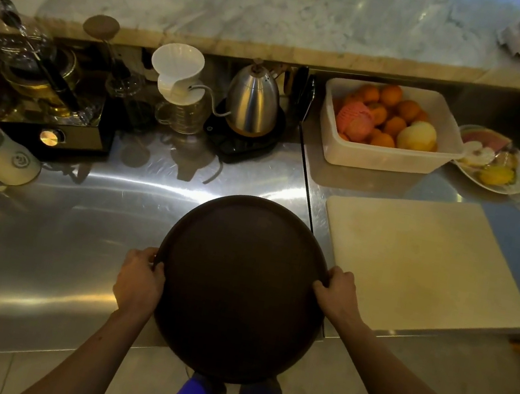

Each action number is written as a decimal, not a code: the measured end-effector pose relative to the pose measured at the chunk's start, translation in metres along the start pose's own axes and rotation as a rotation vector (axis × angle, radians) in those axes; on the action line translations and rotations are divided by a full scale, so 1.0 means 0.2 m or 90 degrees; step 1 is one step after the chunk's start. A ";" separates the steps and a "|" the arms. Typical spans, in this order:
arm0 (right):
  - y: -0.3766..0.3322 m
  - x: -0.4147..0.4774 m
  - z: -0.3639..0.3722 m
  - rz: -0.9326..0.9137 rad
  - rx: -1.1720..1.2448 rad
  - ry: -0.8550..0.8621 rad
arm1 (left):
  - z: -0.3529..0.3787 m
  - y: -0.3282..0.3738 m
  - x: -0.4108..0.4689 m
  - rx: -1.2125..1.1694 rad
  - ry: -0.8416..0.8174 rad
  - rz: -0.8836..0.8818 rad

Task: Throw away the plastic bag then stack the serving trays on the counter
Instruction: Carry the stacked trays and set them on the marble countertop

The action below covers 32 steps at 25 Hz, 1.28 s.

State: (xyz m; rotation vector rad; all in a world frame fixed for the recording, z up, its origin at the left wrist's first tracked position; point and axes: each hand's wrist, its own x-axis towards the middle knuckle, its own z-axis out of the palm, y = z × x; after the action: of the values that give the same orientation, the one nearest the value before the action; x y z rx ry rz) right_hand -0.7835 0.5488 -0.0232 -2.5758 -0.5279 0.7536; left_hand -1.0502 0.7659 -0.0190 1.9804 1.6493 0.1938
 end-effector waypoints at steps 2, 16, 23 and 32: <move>0.01 0.00 0.01 -0.013 0.008 -0.005 | 0.02 -0.01 -0.01 -0.016 -0.004 -0.001; 0.12 -0.07 0.07 -0.026 0.129 -0.073 | 0.08 -0.11 -0.15 -0.114 -0.115 -0.038; 0.10 -0.08 0.07 -0.073 0.127 -0.005 | 0.05 -0.09 -0.10 -0.070 -0.103 -0.017; -0.01 -0.02 0.04 0.015 0.030 0.070 | 0.02 -0.02 -0.08 0.044 -0.043 -0.063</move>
State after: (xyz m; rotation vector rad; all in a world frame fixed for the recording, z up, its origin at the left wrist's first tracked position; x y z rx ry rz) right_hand -0.7916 0.5508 -0.0280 -2.5670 -0.4410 0.6209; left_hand -1.0549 0.7493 -0.0207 1.9284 1.7259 0.0328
